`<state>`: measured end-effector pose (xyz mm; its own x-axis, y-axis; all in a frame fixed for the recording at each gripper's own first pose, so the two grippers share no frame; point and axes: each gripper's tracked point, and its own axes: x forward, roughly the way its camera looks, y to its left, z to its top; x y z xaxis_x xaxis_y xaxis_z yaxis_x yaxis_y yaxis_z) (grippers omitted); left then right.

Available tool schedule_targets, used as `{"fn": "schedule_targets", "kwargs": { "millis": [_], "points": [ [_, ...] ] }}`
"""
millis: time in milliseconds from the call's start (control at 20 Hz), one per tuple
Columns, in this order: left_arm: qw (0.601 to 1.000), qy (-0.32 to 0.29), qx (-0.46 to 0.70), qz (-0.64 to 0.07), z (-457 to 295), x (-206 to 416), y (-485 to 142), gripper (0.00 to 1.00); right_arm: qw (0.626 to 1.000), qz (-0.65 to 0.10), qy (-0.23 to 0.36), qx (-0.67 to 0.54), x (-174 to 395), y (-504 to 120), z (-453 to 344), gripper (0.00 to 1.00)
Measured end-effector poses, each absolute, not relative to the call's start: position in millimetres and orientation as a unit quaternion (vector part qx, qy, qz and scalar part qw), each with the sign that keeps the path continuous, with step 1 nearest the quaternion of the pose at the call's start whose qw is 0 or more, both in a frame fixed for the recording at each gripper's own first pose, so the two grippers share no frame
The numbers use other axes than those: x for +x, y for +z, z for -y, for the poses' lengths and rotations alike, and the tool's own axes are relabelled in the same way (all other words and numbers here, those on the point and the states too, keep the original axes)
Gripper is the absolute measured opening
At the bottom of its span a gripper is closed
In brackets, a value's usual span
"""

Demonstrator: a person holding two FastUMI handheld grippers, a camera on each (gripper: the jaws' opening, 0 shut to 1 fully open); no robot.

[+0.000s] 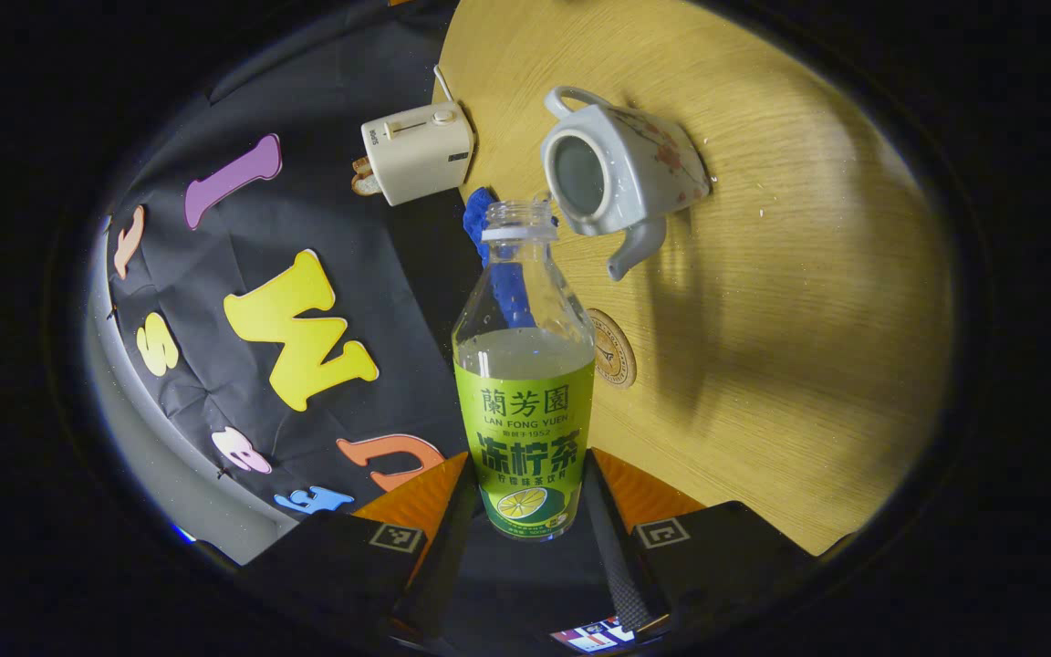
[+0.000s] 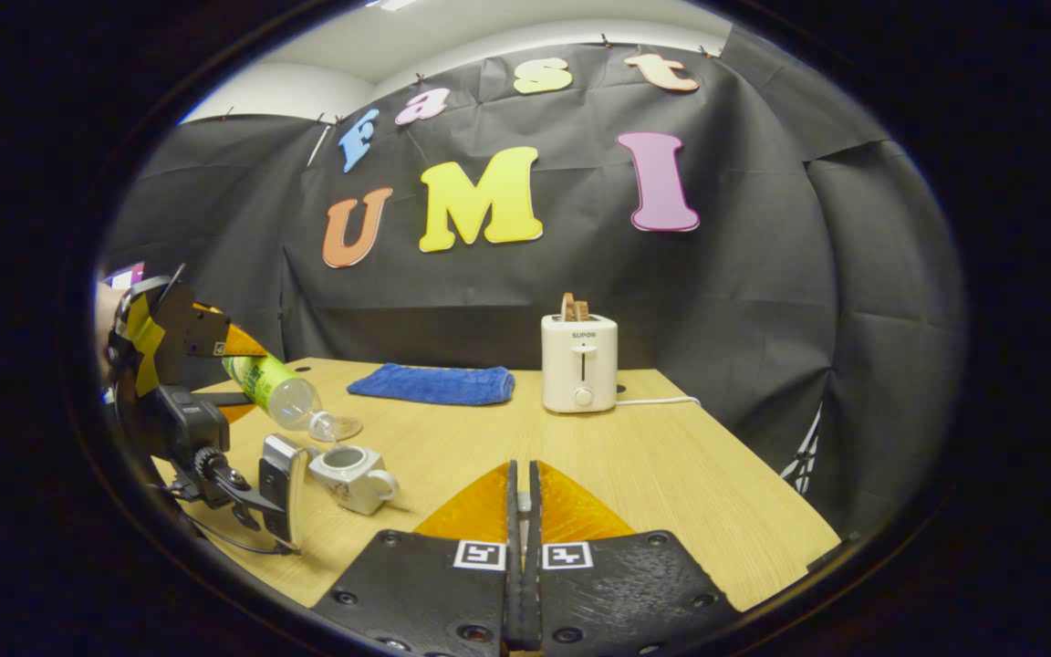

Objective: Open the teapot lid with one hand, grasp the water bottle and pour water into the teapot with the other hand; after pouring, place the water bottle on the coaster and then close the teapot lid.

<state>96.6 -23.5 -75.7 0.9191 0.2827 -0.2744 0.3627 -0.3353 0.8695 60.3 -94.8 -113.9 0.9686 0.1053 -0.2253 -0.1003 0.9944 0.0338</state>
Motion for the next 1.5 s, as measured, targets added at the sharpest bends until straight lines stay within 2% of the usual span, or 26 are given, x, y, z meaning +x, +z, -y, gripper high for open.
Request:
{"fn": "schedule_targets", "kwargs": {
  "millis": [1050, 1500],
  "points": [
    [0.434, 0.010, 0.893, -0.121, 45.4, 104.5, -29.7, 0.70, 0.992, -0.110, 0.054, 0.020, 57.4, -112.3, 99.0, 0.00],
    [0.416, 0.006, 0.901, -0.119, 49.6, 101.0, -29.0, 0.67, 0.992, -0.107, 0.055, 0.024, 55.6, -110.6, 100.4, 0.00]
  ]
}}
